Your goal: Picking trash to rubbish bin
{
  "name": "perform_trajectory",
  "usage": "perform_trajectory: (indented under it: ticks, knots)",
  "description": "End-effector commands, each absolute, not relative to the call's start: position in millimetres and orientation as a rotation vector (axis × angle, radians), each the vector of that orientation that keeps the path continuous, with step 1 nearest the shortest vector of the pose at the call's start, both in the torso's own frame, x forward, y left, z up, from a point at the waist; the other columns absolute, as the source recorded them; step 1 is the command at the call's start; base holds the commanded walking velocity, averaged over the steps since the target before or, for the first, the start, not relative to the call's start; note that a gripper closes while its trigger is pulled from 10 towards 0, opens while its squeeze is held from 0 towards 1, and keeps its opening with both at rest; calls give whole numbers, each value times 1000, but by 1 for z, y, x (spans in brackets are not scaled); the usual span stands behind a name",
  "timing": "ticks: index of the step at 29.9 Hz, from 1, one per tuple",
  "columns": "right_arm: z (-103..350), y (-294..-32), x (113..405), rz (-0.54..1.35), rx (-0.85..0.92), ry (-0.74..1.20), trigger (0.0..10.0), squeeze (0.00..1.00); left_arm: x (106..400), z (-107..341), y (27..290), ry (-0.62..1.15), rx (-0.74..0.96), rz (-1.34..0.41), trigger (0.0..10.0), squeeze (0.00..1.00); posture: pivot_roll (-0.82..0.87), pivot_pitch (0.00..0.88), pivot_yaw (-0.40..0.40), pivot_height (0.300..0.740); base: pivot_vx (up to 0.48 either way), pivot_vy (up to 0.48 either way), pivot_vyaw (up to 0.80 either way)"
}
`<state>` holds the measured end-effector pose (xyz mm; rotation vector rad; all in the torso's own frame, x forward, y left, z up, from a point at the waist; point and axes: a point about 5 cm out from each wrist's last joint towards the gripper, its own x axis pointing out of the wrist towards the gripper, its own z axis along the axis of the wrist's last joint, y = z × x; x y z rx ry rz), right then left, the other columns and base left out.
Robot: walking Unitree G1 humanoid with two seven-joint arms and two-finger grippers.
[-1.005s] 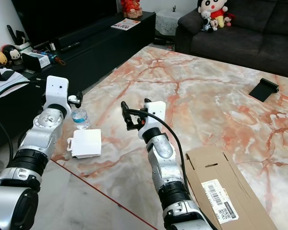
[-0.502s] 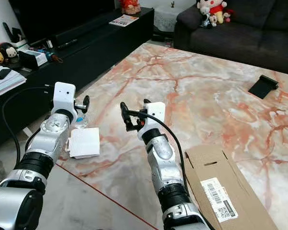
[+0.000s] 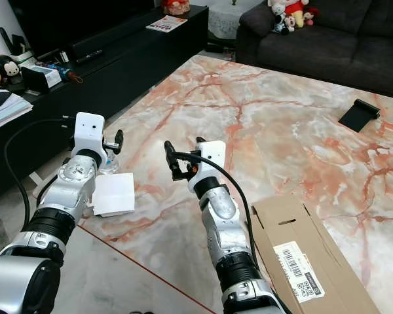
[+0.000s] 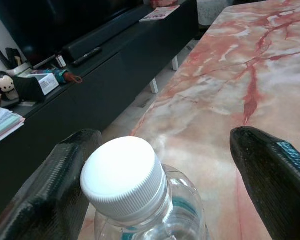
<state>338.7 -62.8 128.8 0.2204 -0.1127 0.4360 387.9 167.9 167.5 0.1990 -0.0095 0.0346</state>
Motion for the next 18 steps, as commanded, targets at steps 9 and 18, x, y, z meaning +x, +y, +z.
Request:
perform_trajectory:
  ticks: [9,18]
  knots:
    - [136,-58,340,450,222,-129,10000,0,389,177,168,-57,202,43,0,0,62,64,29,740,0,0,0]
    - [135,-57,339,448,226,-129,10000,0,388,176,167,-51,210,34,0,0,62,68,37,740,0,0,0]
